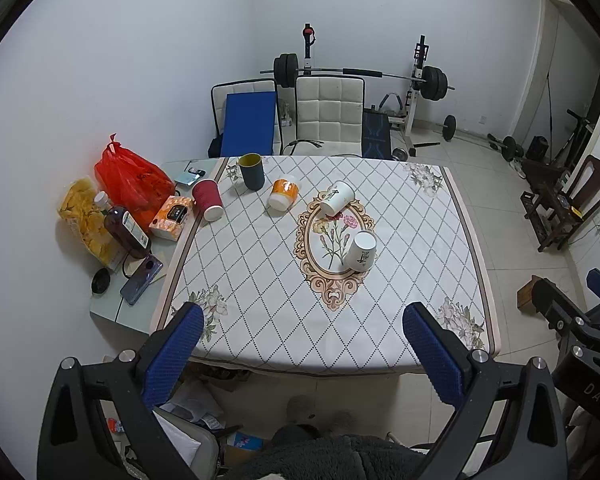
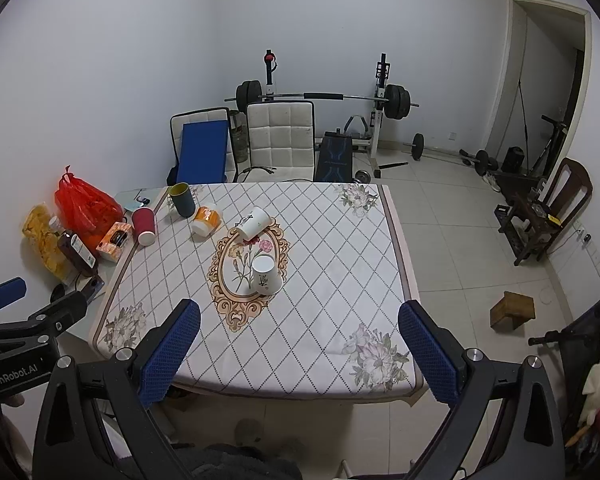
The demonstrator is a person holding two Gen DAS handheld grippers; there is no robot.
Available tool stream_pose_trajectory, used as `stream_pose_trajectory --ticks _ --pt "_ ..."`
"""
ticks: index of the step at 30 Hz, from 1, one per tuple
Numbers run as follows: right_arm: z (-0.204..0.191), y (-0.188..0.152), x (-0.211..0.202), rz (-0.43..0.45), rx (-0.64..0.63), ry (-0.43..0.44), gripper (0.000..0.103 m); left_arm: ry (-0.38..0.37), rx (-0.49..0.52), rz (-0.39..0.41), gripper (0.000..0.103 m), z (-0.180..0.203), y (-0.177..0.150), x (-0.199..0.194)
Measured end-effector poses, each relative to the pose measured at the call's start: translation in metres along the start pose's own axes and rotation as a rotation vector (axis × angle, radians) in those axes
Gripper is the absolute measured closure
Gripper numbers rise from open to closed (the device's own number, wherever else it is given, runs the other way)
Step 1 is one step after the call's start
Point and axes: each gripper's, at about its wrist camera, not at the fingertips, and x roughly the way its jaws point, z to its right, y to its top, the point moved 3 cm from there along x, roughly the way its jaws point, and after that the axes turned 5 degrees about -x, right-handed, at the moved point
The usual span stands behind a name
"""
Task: Flip cup upside down
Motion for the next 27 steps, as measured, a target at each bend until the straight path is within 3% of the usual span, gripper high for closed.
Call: stream_pose_trajectory --ticks 27 --pt "-0.003 -0.011 0.001 -0.009 -0.001 0.007 0.002 -0.002 -0.004 -0.001 0.001 -0.001 0.001 0.001"
